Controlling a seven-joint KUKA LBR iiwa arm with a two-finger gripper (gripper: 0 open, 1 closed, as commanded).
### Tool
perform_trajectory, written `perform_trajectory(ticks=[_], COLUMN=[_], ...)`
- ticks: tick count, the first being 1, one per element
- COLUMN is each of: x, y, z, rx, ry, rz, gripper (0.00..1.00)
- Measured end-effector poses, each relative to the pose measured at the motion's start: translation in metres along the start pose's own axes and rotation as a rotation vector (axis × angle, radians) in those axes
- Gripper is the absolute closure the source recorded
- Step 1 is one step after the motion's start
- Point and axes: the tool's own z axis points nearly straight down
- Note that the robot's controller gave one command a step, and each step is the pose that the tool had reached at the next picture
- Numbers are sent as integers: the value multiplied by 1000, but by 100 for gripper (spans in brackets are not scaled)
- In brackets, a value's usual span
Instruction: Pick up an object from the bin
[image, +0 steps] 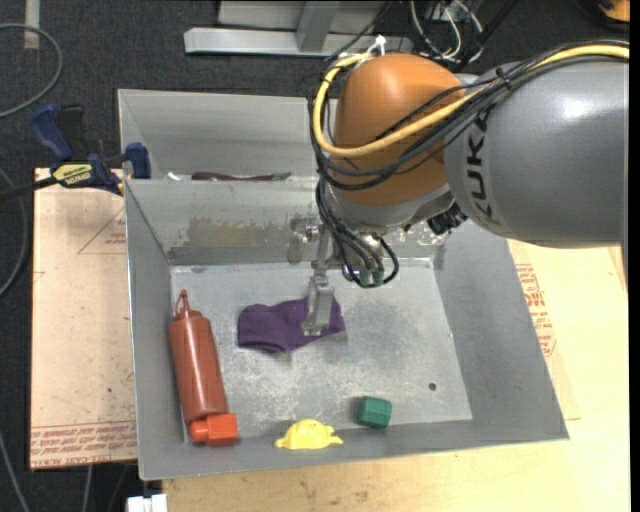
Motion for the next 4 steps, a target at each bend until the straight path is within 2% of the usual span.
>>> perform_trajectory(ticks=[1,2,3,4], x=[-1,7,25,-1], y=[-1,-11,-24,-17], z=[-5,56,85,95], rx=[-1,-2,-2,-5], ry=[-8,-10,-5,-12], rz=[4,-13,56,156], gripper=[0,0,0,0])
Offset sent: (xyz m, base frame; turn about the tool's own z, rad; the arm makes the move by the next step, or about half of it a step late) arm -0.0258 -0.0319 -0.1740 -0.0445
